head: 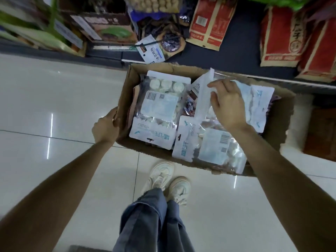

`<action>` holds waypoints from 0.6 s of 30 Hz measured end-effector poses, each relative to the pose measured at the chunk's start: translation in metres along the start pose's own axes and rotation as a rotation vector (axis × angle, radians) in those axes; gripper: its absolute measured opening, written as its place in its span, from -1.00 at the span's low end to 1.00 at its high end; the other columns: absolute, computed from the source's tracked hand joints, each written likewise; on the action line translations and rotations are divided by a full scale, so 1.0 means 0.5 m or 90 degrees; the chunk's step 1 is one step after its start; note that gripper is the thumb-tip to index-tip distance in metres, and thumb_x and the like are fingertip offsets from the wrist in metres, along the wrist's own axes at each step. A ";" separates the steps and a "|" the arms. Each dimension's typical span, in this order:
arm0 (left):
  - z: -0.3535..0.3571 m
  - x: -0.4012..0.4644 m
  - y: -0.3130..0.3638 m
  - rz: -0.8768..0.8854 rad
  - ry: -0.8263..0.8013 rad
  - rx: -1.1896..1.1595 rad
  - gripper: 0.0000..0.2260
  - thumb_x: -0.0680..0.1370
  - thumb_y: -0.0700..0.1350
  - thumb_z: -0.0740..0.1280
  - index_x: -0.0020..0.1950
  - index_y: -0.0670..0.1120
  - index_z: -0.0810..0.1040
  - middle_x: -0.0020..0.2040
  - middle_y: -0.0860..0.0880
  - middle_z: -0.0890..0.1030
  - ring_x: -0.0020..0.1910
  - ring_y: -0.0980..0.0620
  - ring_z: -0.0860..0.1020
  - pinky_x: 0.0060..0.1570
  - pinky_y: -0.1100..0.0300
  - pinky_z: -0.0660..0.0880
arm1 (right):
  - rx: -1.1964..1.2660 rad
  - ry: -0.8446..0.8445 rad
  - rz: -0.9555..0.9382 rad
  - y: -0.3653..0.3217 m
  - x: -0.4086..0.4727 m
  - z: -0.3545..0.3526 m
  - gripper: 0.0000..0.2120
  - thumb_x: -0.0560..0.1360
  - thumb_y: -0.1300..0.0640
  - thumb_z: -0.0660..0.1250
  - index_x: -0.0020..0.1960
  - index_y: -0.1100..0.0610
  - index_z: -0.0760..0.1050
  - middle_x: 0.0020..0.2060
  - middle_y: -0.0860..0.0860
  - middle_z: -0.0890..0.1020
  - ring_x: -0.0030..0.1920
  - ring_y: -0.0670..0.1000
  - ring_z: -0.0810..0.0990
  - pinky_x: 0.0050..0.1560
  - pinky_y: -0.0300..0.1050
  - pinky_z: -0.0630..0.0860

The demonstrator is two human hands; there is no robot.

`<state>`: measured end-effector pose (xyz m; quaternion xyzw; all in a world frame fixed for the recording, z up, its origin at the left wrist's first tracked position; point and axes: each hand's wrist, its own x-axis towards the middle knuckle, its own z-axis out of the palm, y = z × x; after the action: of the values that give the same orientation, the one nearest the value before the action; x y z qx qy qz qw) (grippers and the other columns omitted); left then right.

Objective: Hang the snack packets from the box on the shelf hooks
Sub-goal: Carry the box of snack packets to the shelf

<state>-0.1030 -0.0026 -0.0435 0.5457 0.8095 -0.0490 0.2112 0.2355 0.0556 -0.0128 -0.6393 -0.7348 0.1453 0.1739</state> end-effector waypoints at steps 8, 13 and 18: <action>0.013 -0.154 0.049 -0.343 0.094 -0.418 -0.22 0.46 -0.07 0.45 0.54 -0.10 0.07 0.48 -0.19 0.20 0.45 -0.16 0.21 0.37 0.01 0.24 | -0.151 -0.195 0.048 0.027 0.152 0.031 -0.64 0.54 0.30 0.18 0.33 0.16 0.41 0.16 0.22 0.55 0.15 0.27 0.49 0.15 0.07 0.37; 0.079 -0.220 0.101 -0.617 -0.236 -0.673 -0.35 0.48 0.01 0.42 0.49 -0.06 0.22 0.34 -0.13 0.45 0.18 -0.10 0.52 0.15 -0.03 0.51 | -0.065 -0.427 0.203 0.037 0.229 0.037 -0.49 0.55 -0.02 0.29 0.45 0.04 0.26 0.30 0.19 0.48 0.29 0.27 0.43 0.25 0.13 0.40; 0.140 -0.254 0.204 -0.617 -0.340 -0.777 -0.85 0.53 -0.22 0.34 0.09 -0.16 0.47 -0.03 -0.14 0.58 -0.22 0.01 0.58 -0.35 0.22 0.59 | -0.183 -0.491 0.111 0.042 0.235 0.066 -0.64 0.63 -0.01 0.15 0.33 0.13 0.45 0.26 0.24 0.50 0.24 0.28 0.46 0.15 0.11 0.42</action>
<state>0.0494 -0.0931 -0.0411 -0.1051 0.7619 0.1860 0.6115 0.2250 0.1750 -0.0435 -0.6156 -0.7021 0.2843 -0.2173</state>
